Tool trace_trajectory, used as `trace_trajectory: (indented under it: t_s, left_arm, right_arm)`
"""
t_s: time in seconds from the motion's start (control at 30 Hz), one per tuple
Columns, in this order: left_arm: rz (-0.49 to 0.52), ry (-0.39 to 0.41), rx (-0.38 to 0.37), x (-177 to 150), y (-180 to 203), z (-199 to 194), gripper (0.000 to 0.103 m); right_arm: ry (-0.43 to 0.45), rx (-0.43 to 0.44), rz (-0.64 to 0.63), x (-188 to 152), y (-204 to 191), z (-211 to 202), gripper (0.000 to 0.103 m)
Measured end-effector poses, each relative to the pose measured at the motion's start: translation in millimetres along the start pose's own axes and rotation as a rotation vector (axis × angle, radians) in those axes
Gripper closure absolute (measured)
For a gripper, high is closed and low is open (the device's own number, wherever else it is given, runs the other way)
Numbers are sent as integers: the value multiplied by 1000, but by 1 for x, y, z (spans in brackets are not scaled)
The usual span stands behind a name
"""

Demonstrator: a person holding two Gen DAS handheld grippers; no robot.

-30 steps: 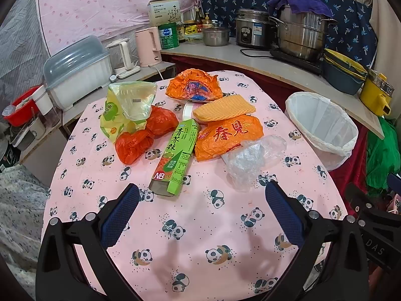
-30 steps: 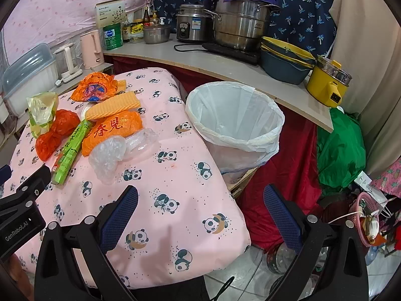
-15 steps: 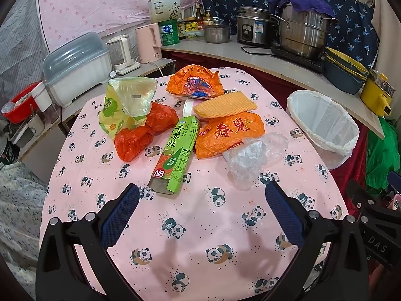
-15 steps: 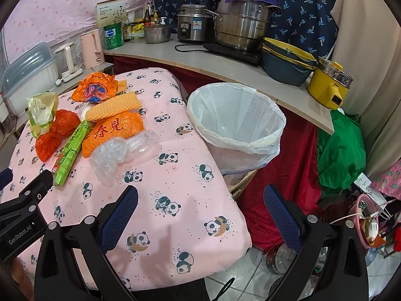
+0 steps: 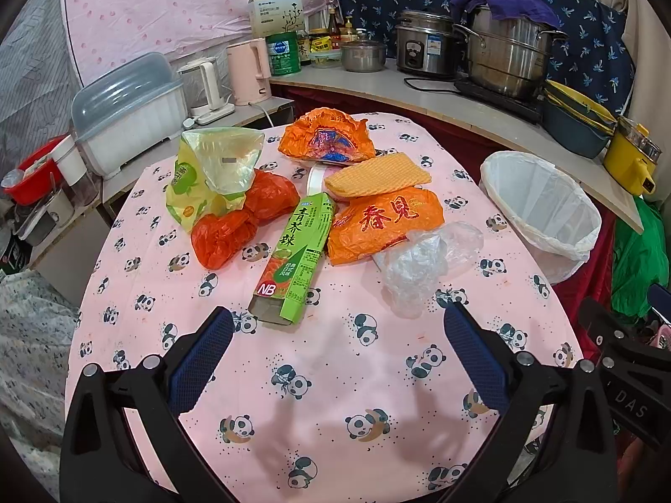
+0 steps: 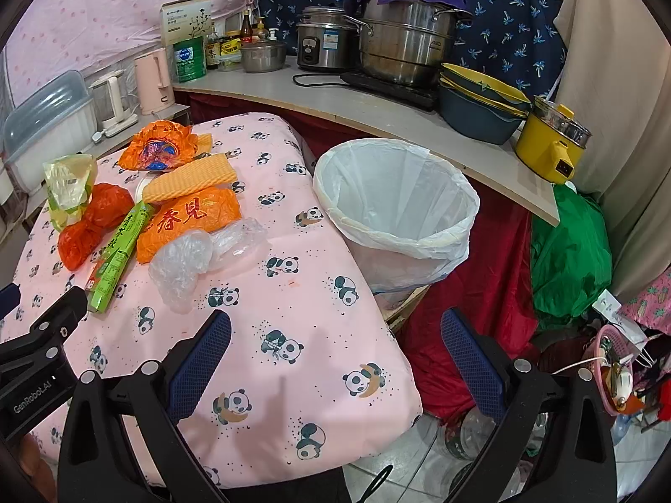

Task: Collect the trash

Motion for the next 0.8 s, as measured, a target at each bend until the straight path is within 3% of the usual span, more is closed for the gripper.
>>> trace_trajectory:
  t_s: [0.8]
  left_arm:
    - [-1,1,-6,-1,2,2,7]
  right_arm:
    - [-2,-6,-5,4,0,5,7]
Point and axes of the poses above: each gripper's, at about its wrist camera, not at the fingertips, and z roughly the way its jaws point, y to its right, x to its top, the point moved 2 cm from there along z, roughly the way its jaws point, and after that the axes turned 10 degrees about x, right-handed, at the moved point
